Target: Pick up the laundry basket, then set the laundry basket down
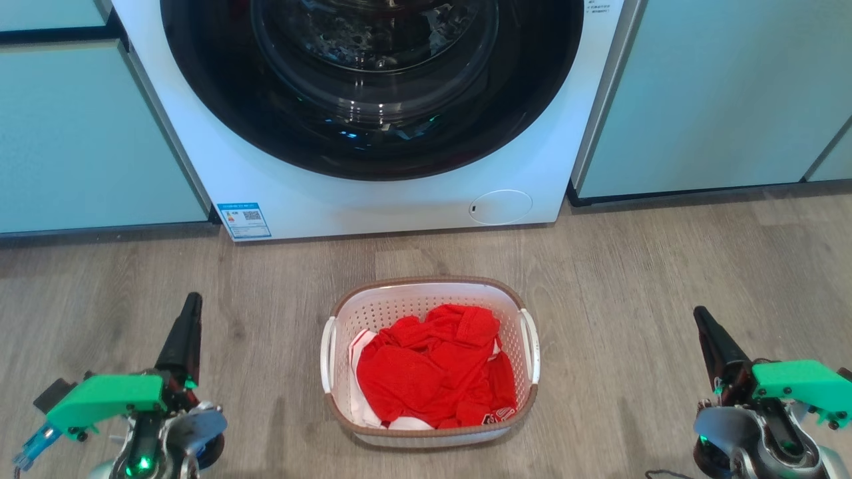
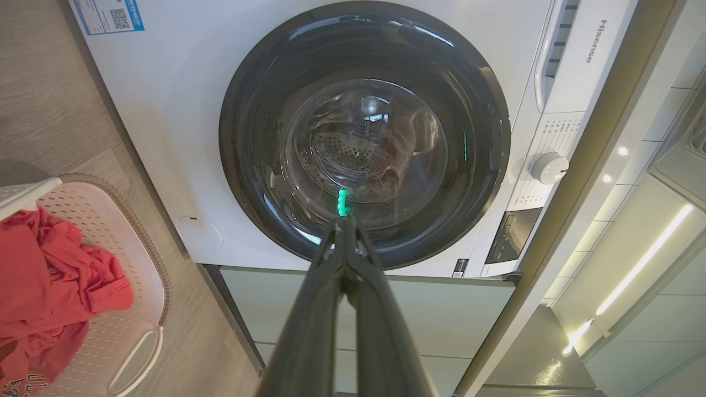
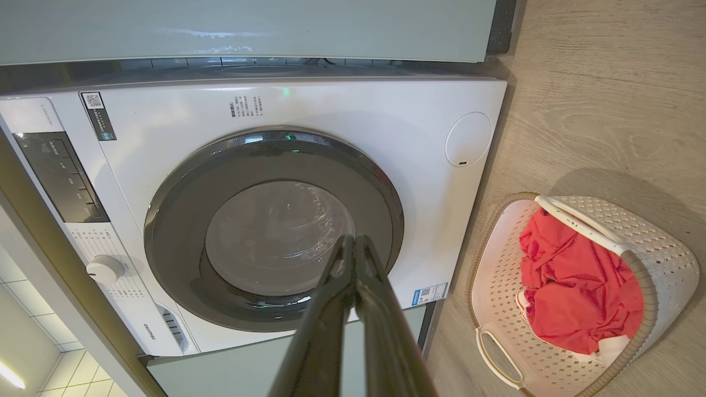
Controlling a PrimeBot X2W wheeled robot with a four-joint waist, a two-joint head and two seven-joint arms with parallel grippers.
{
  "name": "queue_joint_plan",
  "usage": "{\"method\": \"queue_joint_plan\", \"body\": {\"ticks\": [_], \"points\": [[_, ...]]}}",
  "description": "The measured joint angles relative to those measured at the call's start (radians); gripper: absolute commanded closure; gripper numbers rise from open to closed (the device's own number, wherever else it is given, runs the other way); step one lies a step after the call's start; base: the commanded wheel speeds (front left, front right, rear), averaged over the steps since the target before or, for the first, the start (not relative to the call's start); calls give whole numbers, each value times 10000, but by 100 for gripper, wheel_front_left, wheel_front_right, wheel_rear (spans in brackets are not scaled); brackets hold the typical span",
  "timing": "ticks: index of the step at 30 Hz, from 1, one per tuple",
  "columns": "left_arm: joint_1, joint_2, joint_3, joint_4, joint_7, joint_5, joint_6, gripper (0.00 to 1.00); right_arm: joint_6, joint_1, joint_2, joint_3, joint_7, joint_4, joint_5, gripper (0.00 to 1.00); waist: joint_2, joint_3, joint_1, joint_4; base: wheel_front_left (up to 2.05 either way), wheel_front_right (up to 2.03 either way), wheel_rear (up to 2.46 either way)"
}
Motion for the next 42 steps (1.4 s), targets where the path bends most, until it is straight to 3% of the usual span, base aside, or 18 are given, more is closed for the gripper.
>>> {"method": "queue_joint_plan", "body": {"ticks": [42], "points": [[0,0,0,0,0,0,0,100,0,0,0,0,0,0,0,100,0,0,0,0,0,0,0]]}}
